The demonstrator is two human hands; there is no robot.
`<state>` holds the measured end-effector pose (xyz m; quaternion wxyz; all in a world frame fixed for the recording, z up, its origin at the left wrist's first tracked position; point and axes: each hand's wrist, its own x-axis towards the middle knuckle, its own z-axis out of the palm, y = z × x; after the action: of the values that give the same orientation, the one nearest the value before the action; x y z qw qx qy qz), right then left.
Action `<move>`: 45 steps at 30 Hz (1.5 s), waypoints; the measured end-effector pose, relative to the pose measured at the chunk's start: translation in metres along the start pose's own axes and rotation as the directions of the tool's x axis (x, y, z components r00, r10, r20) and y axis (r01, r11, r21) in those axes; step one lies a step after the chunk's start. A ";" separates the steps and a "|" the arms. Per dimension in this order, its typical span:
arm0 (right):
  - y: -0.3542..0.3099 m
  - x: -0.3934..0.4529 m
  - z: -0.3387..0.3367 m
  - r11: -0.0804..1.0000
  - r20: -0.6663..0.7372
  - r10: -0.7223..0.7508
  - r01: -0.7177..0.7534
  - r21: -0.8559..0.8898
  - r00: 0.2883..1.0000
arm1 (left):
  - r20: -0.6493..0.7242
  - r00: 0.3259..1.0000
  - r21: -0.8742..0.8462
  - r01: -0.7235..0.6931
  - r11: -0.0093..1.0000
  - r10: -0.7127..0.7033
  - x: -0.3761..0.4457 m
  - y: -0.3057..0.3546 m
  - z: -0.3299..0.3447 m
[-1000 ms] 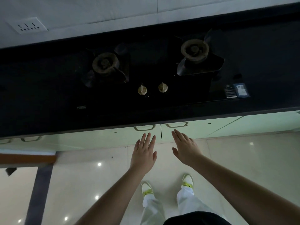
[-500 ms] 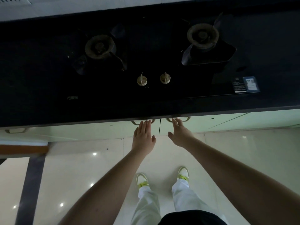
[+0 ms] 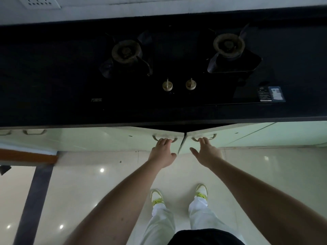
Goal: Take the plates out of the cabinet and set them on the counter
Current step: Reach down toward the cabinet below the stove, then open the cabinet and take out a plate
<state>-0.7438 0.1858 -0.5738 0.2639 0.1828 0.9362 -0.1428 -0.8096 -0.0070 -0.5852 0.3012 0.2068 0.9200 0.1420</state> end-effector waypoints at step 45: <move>0.202 -0.204 0.036 0.945 -0.060 0.094 -0.108 -0.309 0.994 | -0.099 0.982 0.618 0.189 0.763 -0.163 -0.193 -0.037 0.064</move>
<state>-0.4818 0.2982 -0.5266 0.2758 0.1898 0.9420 0.0246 -0.6395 -0.1209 -0.5537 0.2093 0.2048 0.9360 -0.1954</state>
